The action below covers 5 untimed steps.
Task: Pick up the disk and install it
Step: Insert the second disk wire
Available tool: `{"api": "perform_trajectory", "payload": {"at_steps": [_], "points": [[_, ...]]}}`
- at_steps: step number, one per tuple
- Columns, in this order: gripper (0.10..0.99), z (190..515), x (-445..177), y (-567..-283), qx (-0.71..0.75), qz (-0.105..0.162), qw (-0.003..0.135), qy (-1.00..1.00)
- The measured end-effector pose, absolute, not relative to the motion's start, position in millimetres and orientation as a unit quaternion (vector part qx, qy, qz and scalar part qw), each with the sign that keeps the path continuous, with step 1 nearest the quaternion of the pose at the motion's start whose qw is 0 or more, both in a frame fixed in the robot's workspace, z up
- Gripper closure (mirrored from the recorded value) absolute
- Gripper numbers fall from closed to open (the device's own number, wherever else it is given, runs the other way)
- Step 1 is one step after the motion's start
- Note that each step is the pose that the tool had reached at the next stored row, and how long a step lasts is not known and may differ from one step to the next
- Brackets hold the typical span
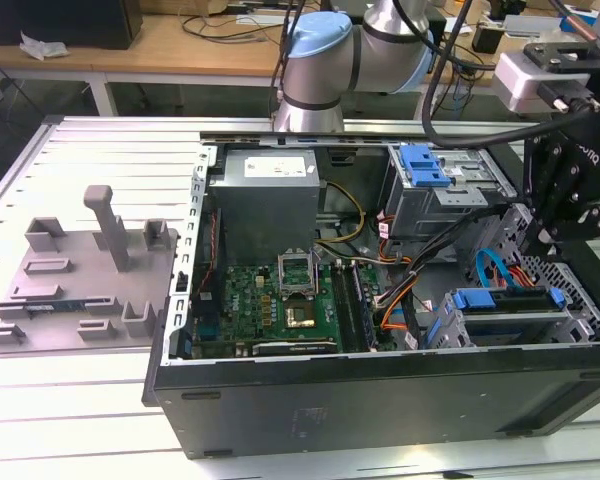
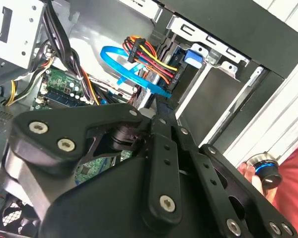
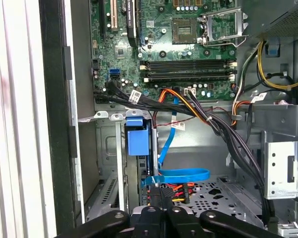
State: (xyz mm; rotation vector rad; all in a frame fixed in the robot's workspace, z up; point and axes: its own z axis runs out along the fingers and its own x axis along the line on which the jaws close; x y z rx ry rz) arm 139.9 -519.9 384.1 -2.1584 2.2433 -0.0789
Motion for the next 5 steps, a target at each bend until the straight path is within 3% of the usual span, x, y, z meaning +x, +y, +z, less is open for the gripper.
{"api": "perform_trajectory", "payload": {"at_steps": [5], "points": [[0.98,384.1,139.9,-519.5,-0.693,-0.025,0.014,0.72]]}}
